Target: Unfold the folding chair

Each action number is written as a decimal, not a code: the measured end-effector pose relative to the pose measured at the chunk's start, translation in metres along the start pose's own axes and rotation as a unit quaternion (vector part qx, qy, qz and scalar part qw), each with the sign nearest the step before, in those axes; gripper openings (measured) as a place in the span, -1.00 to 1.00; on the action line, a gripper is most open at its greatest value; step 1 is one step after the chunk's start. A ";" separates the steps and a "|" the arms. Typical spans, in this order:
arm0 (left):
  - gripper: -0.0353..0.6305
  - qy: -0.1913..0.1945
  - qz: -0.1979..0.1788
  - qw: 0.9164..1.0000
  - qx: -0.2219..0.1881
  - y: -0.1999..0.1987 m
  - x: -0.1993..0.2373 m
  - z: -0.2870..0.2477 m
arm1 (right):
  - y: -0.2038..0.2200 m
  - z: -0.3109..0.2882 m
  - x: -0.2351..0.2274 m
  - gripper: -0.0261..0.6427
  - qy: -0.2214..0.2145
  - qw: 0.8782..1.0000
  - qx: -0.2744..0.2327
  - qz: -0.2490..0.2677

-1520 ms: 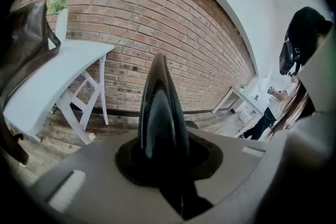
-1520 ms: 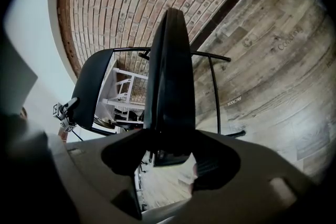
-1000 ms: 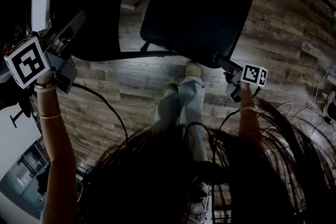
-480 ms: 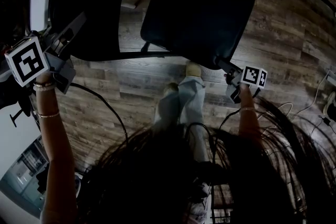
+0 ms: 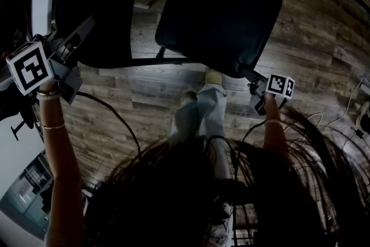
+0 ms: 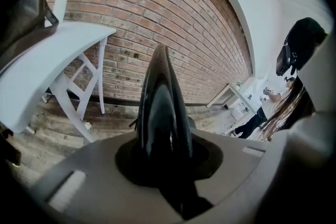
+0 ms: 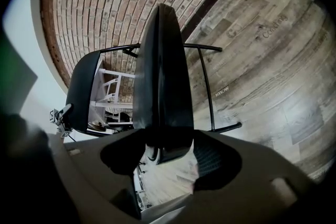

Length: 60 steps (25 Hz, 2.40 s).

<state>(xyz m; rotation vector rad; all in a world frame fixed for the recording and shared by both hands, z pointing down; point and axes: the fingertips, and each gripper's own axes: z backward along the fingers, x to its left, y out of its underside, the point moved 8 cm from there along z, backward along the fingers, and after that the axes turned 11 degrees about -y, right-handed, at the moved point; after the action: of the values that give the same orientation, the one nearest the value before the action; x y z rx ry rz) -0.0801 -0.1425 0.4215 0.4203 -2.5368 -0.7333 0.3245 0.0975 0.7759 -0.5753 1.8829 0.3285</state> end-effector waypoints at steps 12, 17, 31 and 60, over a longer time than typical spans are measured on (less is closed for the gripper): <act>-0.66 0.015 0.010 1.000 0.016 0.006 0.012 -0.004 | 0.009 0.002 -0.009 -0.12 0.031 0.999 -0.008 -0.017; -0.66 0.006 -0.009 1.000 0.010 0.002 0.014 -0.004 | 0.010 0.002 -0.010 -0.12 0.039 0.999 -0.018 -0.020; -0.48 0.044 0.031 0.998 0.015 0.026 0.027 0.002 | 0.022 0.002 -0.001 -0.13 0.078 0.995 -0.050 -0.034; -0.29 0.003 0.004 0.998 0.056 0.091 0.049 0.052 | 0.120 0.006 0.059 -0.24 0.129 0.990 -0.019 0.043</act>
<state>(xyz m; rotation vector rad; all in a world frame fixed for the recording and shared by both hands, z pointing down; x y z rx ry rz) -0.1625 -0.0668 0.4506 0.4475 -2.5805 -0.5886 0.2476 0.1879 0.7139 -0.5844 2.1600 0.3603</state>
